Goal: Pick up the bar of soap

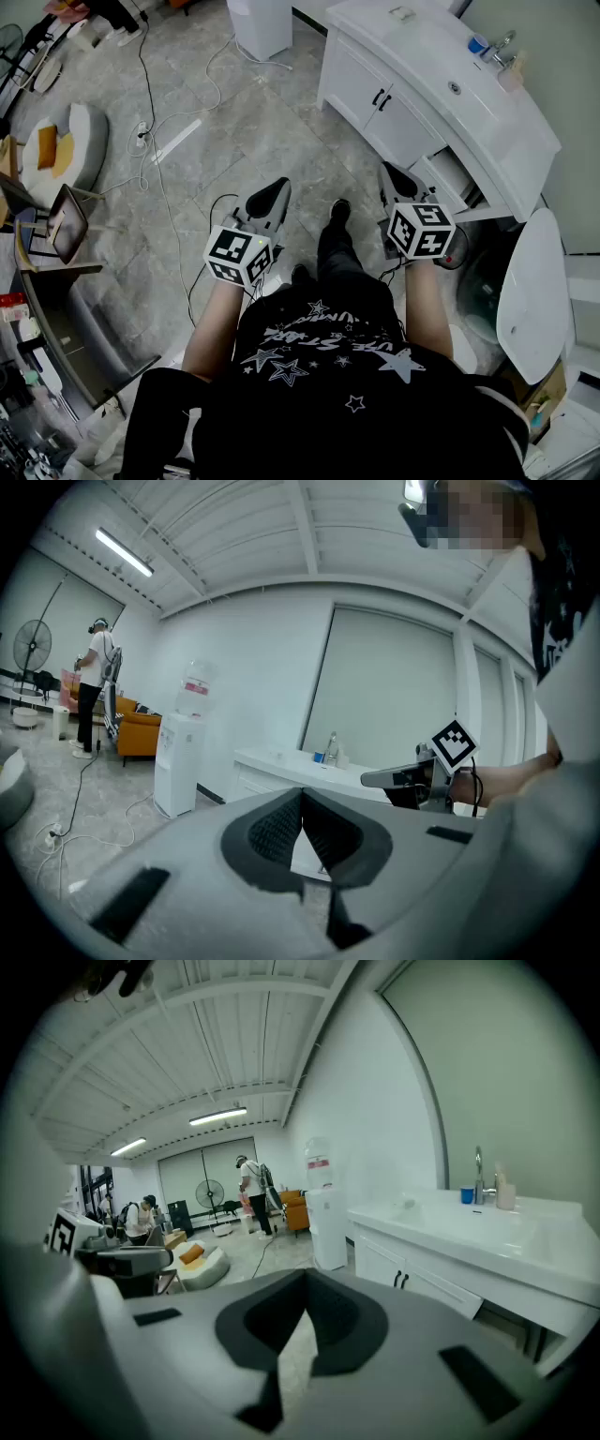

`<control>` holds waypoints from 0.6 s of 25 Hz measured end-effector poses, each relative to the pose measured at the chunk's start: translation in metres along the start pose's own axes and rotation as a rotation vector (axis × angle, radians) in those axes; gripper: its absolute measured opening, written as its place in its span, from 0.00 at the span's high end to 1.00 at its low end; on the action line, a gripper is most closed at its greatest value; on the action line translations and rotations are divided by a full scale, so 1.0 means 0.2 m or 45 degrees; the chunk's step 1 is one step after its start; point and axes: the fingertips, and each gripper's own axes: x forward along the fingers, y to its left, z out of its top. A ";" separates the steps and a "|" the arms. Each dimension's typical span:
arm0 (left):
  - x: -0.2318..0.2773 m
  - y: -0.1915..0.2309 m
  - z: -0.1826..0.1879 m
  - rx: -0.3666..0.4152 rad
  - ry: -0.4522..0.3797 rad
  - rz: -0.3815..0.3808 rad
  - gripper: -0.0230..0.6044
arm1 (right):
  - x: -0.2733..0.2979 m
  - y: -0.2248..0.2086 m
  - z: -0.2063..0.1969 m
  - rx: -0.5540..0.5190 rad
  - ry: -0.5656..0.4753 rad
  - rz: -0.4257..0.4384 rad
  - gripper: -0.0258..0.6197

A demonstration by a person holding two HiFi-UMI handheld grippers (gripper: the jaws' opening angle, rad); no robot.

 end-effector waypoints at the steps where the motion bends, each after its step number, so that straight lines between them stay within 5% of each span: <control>1: -0.01 0.00 0.00 0.000 -0.001 0.001 0.95 | 0.00 0.01 0.00 0.001 -0.004 -0.002 0.95; 15: -0.02 0.00 0.00 0.022 0.015 -0.018 0.95 | 0.00 0.00 0.02 0.038 -0.033 -0.016 0.95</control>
